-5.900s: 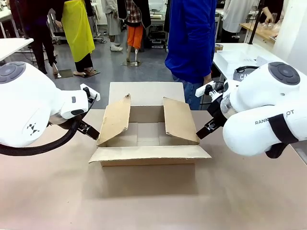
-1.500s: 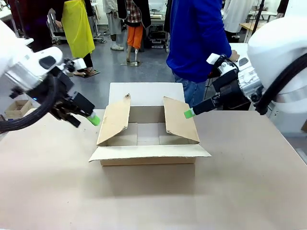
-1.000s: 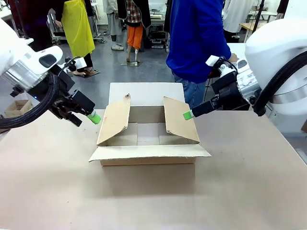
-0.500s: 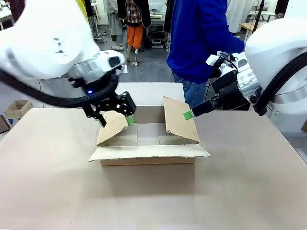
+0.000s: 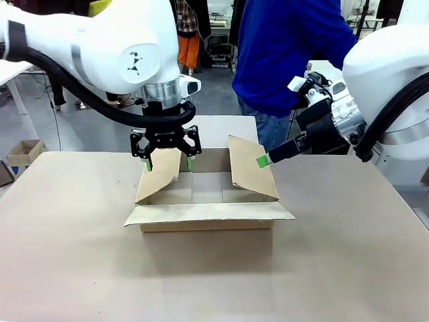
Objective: Pack the gift set into the box.
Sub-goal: Place both hands on the side flaps of the Package Box and spread them outward.
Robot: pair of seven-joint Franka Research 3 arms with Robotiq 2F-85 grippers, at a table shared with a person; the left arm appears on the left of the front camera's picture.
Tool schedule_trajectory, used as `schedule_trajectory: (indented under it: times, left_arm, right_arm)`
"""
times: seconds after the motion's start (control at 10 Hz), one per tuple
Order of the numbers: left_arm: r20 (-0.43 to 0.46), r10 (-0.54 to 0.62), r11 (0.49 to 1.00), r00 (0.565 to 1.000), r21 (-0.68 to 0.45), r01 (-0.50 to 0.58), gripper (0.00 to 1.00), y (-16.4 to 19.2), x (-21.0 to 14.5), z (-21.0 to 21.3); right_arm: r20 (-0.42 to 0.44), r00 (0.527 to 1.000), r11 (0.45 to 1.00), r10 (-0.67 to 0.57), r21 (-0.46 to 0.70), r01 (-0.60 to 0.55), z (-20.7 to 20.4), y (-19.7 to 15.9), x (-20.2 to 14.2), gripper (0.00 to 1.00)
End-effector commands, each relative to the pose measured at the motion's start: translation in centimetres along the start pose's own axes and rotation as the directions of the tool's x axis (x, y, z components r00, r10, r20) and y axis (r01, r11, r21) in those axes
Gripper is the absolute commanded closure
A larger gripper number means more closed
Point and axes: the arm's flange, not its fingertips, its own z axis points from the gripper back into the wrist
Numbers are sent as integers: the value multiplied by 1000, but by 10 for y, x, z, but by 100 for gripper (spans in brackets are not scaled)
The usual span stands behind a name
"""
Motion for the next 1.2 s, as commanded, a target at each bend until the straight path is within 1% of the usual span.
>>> schedule_trajectory:
  times: [0.0,0.2,0.3,0.6,0.7,0.9,1.1]
  left_arm:
    - [40,105,992,994,61,-108,0,-19,16,-11]
    - [67,169,977,983,123,-176,0,-21,29,-22]
    - [82,181,969,980,157,-192,0,-21,33,-26]
    - [145,186,949,972,230,-216,0,-10,32,-22]
    - [145,178,943,973,258,-211,0,-1,31,-17]
    - [194,174,943,965,250,-221,0,16,24,1]
    - [212,195,945,958,220,-242,0,37,21,14]
  right_arm:
    - [-12,1000,1000,-11,-1,11,4,1,2,0]
    - [-12,1000,1000,-11,-1,11,4,1,2,0]
    - [-12,1000,1000,-11,-1,11,4,1,2,0]
    - [-12,1000,1000,-11,-1,11,4,1,2,0]
    - [-12,1000,1000,-11,-1,11,4,1,2,0]
    - [-12,1000,1000,-11,-1,11,4,1,2,0]
    - [-12,1000,1000,-11,-1,11,4,1,2,0]
